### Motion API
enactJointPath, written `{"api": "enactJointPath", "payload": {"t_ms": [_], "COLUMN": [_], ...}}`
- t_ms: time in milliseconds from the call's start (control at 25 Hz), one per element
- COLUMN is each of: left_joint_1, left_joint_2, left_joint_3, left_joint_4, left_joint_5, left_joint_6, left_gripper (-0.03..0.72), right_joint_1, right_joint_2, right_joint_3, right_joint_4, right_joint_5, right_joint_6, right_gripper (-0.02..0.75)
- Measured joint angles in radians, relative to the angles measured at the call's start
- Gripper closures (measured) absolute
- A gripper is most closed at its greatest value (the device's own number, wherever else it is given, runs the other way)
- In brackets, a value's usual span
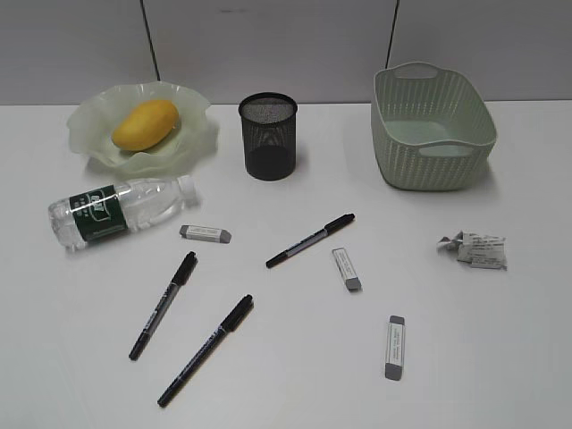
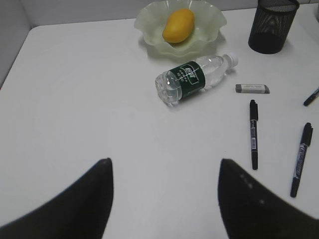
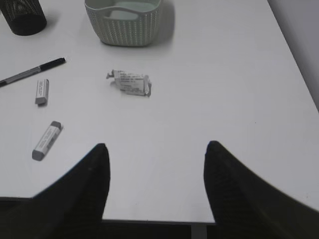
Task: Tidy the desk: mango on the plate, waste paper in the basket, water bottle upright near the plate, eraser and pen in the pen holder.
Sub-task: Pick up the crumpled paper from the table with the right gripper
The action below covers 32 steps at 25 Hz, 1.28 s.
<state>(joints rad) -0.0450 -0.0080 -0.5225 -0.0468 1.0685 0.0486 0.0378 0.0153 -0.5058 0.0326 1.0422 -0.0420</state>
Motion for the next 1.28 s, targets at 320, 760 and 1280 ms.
{"api": "enactJointPath", "payload": {"t_ms": [320,760,1280], "left_joint_1": [0.0,0.0,0.0], "left_joint_2": [0.0,0.0,0.0], "left_joint_3": [0.0,0.0,0.0], "left_joint_4": [0.0,-0.001,-0.001], "left_joint_5": [0.0,-0.001,-0.001], "left_joint_6": [0.0,0.0,0.0], "left_gripper": [0.19,0.19,0.19], "right_joint_1": [0.0,0.0,0.001], "right_joint_2": [0.481,0.981,1.404], "right_joint_3": [-0.128,-0.385,-0.501], "right_joint_4": [0.025,0.036,0.106], "right_joint_5": [0.095,0.095,-0.087], "right_joint_6": [0.042,0.076,0.151], "right_gripper": [0.26,0.258,0.12]}}
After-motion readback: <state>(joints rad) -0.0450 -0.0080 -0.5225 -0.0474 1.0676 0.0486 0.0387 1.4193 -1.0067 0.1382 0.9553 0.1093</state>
